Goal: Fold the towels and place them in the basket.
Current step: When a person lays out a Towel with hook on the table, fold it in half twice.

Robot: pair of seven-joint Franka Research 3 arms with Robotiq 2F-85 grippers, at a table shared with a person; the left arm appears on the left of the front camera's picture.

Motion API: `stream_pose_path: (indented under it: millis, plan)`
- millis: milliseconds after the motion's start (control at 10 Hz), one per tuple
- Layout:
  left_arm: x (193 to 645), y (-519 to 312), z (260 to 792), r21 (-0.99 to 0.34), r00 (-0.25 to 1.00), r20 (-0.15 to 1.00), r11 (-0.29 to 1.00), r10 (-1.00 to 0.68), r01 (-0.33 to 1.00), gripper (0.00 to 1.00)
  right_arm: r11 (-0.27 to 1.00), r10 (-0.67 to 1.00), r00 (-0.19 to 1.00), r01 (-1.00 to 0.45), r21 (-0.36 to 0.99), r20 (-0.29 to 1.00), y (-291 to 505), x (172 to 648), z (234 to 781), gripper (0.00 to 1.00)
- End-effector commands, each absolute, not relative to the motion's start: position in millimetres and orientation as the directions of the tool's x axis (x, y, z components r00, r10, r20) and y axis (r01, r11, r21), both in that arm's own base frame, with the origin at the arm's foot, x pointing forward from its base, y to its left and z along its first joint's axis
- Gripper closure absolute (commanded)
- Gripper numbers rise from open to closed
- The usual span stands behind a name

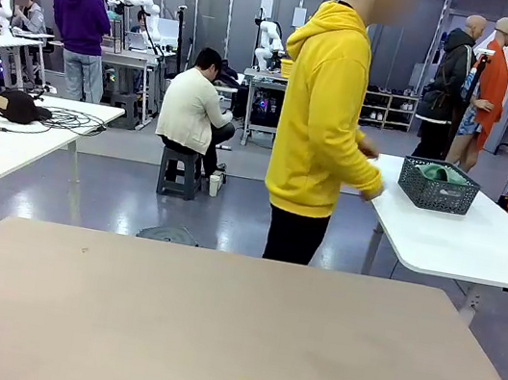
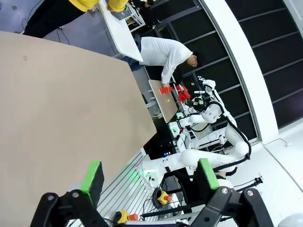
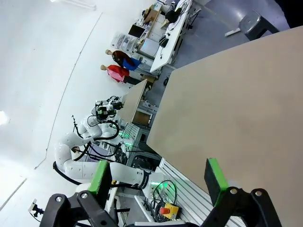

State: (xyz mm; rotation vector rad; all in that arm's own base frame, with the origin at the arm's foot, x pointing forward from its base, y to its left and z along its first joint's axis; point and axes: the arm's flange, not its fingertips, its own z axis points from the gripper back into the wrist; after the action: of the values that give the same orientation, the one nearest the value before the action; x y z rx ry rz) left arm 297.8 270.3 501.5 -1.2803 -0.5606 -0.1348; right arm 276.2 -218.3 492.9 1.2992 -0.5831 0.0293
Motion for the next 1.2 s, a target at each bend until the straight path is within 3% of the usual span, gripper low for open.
stream_pose_path:
  millis: [0,1100]
  plan:
    - [296.7,269.9,498.7,-0.867,0.862,0.465,0.302,0.201,0.397,0.0,0.271,-0.297,0.852,-0.358,0.893,0.432,-219.8,274.9,491.2,0.0]
    - [296.7,269.9,498.7,-0.867,0.862,0.465,0.302,0.201,0.397,0.0,0.271,-0.297,0.852,-0.358,0.893,0.432,-219.8,274.9,491.2,0.0]
